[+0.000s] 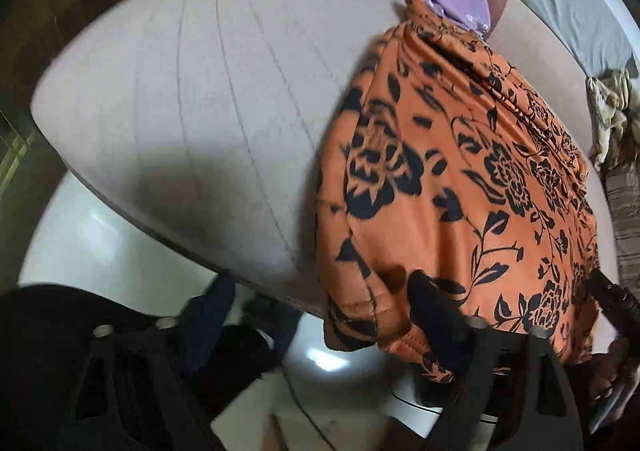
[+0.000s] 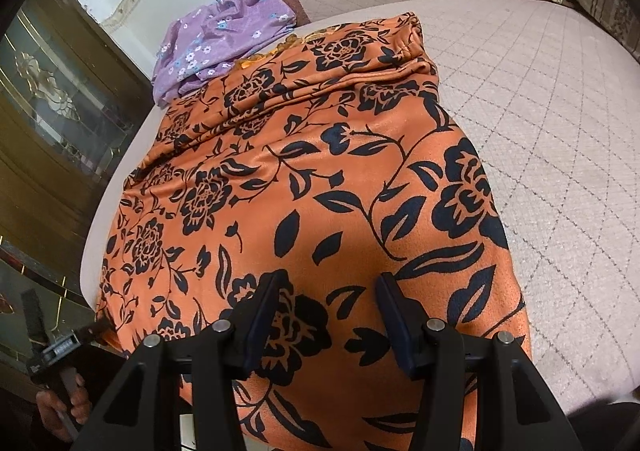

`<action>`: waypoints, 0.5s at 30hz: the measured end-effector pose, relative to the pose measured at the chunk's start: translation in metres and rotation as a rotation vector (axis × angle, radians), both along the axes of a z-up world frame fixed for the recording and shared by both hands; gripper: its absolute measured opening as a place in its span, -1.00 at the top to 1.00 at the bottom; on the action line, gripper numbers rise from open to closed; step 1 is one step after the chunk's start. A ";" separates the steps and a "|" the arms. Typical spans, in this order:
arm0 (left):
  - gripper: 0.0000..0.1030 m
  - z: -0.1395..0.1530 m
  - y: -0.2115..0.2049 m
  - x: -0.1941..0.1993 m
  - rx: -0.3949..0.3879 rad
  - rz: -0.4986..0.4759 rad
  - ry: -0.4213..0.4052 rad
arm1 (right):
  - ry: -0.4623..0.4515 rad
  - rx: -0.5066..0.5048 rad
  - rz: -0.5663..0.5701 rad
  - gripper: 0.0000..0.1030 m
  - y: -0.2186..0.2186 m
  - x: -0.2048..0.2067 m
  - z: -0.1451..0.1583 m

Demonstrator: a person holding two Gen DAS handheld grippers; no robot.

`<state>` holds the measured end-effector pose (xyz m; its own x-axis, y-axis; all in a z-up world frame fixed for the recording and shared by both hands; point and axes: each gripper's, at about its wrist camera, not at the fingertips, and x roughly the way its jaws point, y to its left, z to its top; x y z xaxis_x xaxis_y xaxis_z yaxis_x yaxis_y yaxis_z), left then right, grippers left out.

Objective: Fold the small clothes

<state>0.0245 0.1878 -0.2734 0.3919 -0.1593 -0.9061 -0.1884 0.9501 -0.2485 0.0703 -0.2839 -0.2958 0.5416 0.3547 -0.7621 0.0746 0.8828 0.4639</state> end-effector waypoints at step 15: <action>0.32 0.013 -0.013 0.010 -0.081 -0.082 -0.027 | -0.060 0.095 -0.089 -0.11 -0.047 -0.027 0.025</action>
<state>0.0346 0.1745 -0.2605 0.3989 -0.2640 -0.8781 -0.1027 0.9388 -0.3289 0.0435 -0.3305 -0.2712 0.6179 0.3721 -0.6926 0.1201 0.8259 0.5509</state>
